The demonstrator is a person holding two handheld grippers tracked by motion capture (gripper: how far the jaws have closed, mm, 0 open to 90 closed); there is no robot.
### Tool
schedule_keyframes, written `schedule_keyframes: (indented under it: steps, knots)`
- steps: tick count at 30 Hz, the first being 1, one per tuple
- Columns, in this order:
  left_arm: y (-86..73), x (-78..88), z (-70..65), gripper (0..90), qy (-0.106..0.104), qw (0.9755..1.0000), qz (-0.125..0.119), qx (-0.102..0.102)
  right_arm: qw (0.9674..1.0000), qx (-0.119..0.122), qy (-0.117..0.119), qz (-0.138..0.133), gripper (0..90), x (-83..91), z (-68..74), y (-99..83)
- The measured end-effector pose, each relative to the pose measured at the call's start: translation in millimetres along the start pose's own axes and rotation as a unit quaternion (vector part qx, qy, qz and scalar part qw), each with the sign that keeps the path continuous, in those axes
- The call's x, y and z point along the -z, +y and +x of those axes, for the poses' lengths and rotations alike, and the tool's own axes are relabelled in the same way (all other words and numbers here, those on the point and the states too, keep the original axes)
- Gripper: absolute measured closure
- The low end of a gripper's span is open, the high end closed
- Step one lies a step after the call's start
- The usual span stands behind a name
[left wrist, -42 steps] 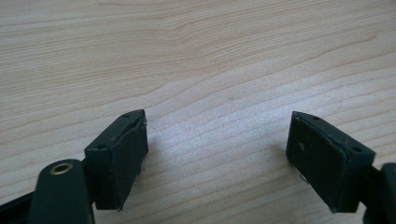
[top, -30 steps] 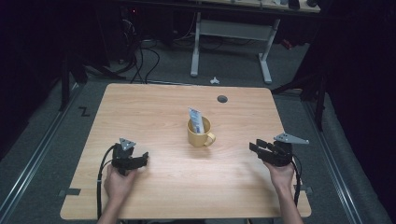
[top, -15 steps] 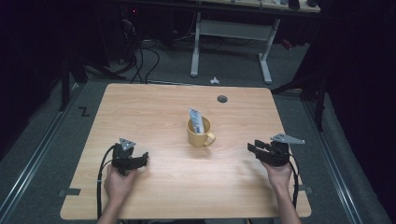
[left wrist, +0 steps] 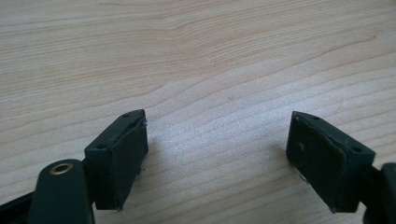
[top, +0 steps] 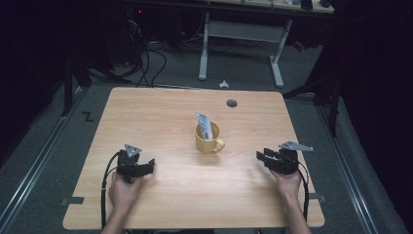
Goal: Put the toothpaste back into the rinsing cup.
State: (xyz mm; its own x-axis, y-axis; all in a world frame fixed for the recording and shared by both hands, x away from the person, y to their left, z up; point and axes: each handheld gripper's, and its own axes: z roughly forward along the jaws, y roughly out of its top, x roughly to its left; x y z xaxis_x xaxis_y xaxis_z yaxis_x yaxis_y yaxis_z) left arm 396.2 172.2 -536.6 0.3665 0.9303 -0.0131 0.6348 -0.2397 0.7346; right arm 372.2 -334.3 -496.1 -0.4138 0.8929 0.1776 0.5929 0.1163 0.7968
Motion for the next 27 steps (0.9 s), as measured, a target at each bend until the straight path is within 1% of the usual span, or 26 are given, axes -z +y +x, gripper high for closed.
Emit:
schedule_keyframes:
  steps: [8,14,20,26,27]
  knots:
    - [0.0,0.0,0.0,21.1,0.0,1.0,0.0,0.0,0.9999,0.002,-0.006,0.01,55.3,-7.1,-0.9,-1.6]
    - [0.0,0.0,0.0,21.1,0.0,1.0,0.0,0.0,0.9996,0.013,-0.015,0.018,55.1,-13.5,-0.7,-2.9]
    - [0.0,0.0,0.0,21.1,0.0,1.0,0.0,0.0,0.9993,0.014,-0.021,0.026,54.7,-19.0,-0.4,-4.6]
    - [0.0,0.0,0.0,21.1,0.0,1.0,0.0,0.0,0.9987,0.024,-0.03,0.033,53.7,-23.9,-0.4,-5.9]
    - [0.0,0.0,0.0,21.2,0.0,1.0,0.0,0.0,0.9986,0.022,-0.03,0.037,53.4,-24.9,-0.1,-6.3]
